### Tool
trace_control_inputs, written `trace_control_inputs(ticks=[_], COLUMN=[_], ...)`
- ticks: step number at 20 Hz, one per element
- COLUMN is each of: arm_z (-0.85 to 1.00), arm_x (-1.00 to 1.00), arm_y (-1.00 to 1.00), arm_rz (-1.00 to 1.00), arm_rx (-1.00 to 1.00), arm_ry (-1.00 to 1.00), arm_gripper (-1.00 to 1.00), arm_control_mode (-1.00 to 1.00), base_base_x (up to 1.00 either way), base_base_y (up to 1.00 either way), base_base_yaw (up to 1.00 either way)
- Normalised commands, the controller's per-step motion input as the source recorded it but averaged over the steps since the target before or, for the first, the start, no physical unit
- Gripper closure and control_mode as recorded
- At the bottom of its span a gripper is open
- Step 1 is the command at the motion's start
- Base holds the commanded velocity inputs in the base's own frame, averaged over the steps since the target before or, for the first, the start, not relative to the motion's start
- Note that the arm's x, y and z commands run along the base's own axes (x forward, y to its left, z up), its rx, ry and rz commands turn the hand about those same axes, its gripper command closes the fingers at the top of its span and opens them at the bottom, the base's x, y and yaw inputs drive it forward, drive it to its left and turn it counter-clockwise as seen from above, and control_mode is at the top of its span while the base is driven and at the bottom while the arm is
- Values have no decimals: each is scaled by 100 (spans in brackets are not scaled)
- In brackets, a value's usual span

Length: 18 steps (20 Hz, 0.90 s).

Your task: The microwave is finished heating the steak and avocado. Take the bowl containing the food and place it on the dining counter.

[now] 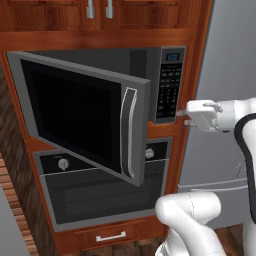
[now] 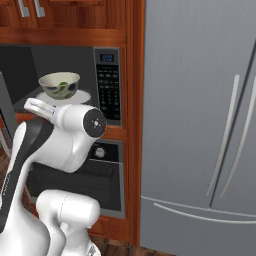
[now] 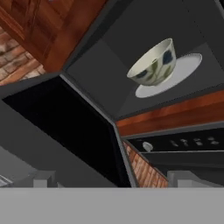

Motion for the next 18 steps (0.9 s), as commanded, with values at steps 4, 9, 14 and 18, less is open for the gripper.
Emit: trace_control_inputs(ticks=[4, 9, 14, 18], arm_z=[0, 0, 0, 0], arm_x=[34, 43, 35, 16], arm_y=[44, 42, 33, 35], arm_rz=[0, 0, 0, 0], arm_rx=[-2, -1, 0, -1], arm_ry=[13, 10, 7, 7], arm_gripper=[-100, -100, -100, -100], arm_control_mode=[-100, -100, -100, -100], base_base_x=[0, 0, 0, 0], base_base_y=[0, 0, 0, 0], base_base_yaw=[0, 0, 0, 0])
